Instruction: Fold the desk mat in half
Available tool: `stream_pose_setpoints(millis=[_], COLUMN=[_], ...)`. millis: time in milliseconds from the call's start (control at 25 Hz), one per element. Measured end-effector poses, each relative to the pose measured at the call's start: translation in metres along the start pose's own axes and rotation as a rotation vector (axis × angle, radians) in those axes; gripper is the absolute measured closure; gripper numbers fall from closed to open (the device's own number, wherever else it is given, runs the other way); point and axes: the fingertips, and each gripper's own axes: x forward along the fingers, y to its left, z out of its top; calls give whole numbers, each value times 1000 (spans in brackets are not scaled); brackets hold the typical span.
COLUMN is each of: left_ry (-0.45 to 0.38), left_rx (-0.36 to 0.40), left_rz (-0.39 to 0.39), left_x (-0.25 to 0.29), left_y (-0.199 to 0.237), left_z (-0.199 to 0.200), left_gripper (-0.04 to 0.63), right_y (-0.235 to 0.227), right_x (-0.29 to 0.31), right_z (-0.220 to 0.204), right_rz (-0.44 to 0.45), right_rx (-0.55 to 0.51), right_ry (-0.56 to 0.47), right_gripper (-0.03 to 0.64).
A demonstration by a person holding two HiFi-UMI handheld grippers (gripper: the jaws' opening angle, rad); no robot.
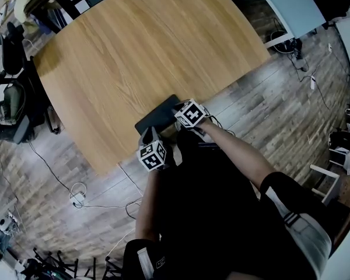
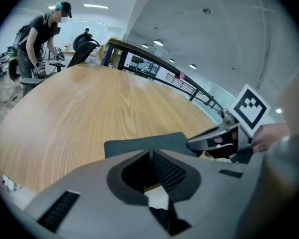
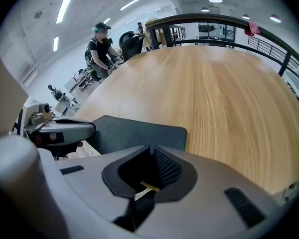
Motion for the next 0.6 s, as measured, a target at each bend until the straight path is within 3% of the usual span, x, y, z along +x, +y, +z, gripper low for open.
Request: stream_pose_setpoints(millis=[240,600], left_ry=[-17,-28], left_rx=[13,9], left_rz=[129,183], left_x=[5,7], left_y=[7,9], left_z=[-3,-1], left_gripper=[561,561], right_y=[-2,-5], right_x=[-1,-5], right_z=[-3,-1], right_rz=[30,48], right_rx=[81,91], right_ry=[-23,-61], right_gripper=[576,577])
